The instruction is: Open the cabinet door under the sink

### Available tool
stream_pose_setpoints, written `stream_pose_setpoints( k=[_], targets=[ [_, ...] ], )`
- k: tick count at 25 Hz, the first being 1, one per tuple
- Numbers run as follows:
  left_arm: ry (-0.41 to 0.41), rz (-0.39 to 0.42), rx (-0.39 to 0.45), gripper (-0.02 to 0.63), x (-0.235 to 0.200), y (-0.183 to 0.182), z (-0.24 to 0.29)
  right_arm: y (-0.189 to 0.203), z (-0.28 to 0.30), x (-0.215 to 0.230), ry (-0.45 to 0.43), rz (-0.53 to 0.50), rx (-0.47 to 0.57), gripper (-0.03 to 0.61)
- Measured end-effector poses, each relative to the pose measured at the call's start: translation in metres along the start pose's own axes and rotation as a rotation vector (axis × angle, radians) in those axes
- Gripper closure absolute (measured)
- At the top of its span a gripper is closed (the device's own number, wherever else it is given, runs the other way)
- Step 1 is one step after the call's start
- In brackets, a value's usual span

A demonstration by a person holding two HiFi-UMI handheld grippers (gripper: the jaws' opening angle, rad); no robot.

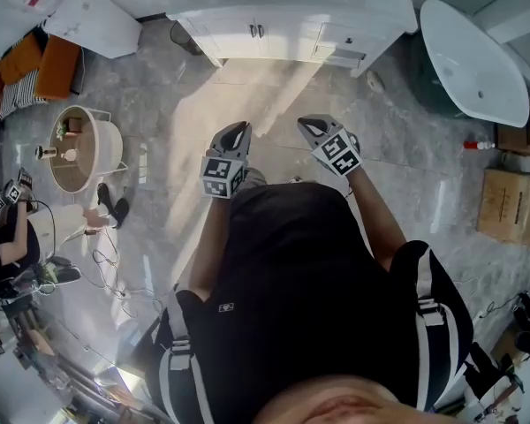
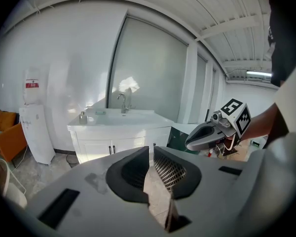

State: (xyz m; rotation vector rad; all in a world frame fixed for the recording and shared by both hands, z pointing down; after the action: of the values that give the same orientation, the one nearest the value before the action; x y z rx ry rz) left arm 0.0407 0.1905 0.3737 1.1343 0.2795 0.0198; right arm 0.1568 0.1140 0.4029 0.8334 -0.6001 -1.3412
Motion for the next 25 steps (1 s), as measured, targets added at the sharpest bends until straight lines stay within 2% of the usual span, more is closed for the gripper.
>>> stream_pose_setpoints(
  k=[8, 13, 17, 22, 25],
  targets=[
    [0.087, 0.002, -0.012, 0.577, -0.067, -0.008, 0.008, -0.025, 0.052, 0.012, 0.108, 0.066, -0.046, 0.518],
    [0.139, 0.01, -0.033, 0.577, -0.141, -0.011, 0.0, -0.055, 0.108, 0.015, 0.2, 0.096, -0.095, 0.518],
    [0.187, 0.02, -0.051, 0.577, -0.195, -0.02, -0.008, -0.068, 0.15, 0.019, 0.271, 0.176, -0.129, 0.518],
    [0.244, 0.051, -0.122, 0.577, -0.249, -0.012, -0.017, -0.083, 0.191, 0.025, 0.349, 0.235, -0.14, 0.518],
    [0.269, 0.071, -0.161, 0.577, -0.268, -0.003, -0.014, -0.083, 0.215, 0.032, 0.367, 0.269, -0.136, 0.518]
  ],
)
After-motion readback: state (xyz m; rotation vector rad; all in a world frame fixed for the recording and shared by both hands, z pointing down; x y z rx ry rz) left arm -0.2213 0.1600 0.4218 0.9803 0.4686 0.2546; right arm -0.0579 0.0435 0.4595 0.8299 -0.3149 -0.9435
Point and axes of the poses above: the fingertips, and each gripper's own axes: z forward along the fingers, x to its right, y out of its underside, the point moved 1 cm from there along -z, backward along the fingers, and after that the axes turned 7 degrees about y, right-handed, at the moved point
